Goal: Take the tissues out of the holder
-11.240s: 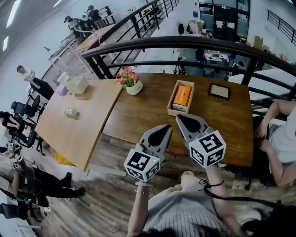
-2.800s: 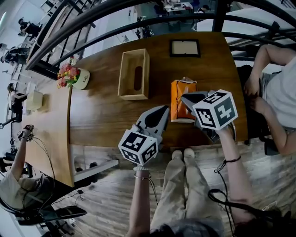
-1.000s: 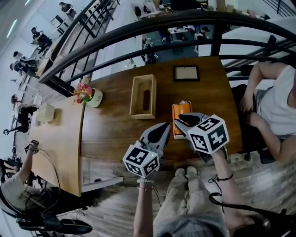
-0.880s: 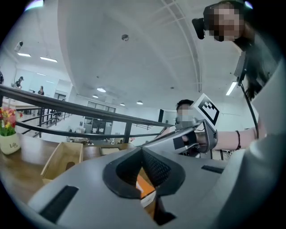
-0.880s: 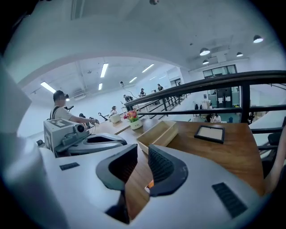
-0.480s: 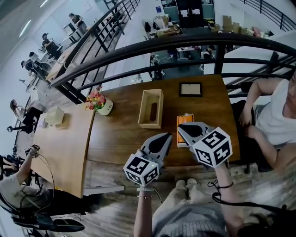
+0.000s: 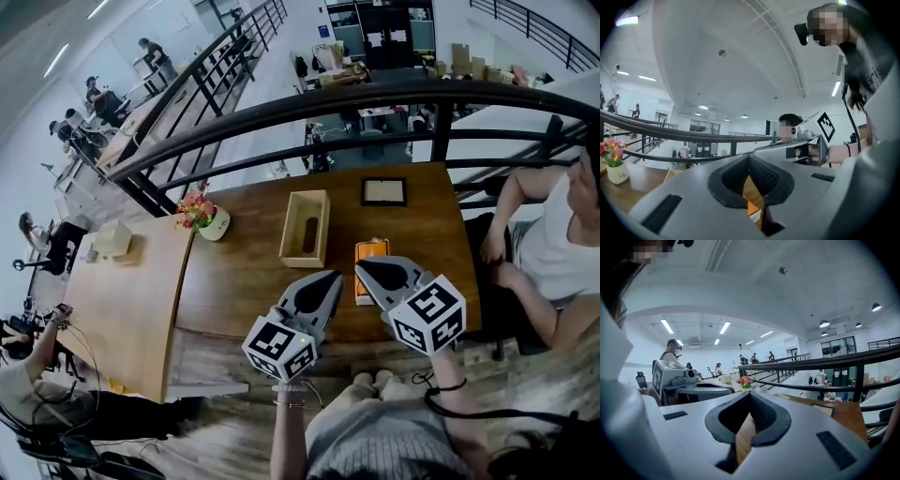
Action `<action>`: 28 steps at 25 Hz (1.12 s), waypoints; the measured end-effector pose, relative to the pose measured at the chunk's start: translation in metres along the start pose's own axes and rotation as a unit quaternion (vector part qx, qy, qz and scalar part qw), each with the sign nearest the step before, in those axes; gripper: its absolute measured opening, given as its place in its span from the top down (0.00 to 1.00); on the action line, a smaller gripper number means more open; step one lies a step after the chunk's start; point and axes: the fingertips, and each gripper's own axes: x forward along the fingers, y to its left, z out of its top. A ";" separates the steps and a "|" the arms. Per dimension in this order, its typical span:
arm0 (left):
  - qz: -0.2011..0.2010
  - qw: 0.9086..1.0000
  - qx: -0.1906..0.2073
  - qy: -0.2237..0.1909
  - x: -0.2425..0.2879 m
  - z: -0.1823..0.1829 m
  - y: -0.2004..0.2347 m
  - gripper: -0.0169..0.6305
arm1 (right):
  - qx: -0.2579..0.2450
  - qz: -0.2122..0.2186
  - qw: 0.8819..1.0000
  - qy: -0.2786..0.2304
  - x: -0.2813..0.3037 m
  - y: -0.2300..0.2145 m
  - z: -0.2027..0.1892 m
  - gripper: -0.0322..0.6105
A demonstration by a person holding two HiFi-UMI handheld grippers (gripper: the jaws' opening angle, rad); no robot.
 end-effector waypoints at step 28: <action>-0.019 1.000 0.015 -0.013 0.013 0.015 0.010 0.96 | -0.031 0.005 0.999 -0.042 0.008 -0.008 0.018 0.93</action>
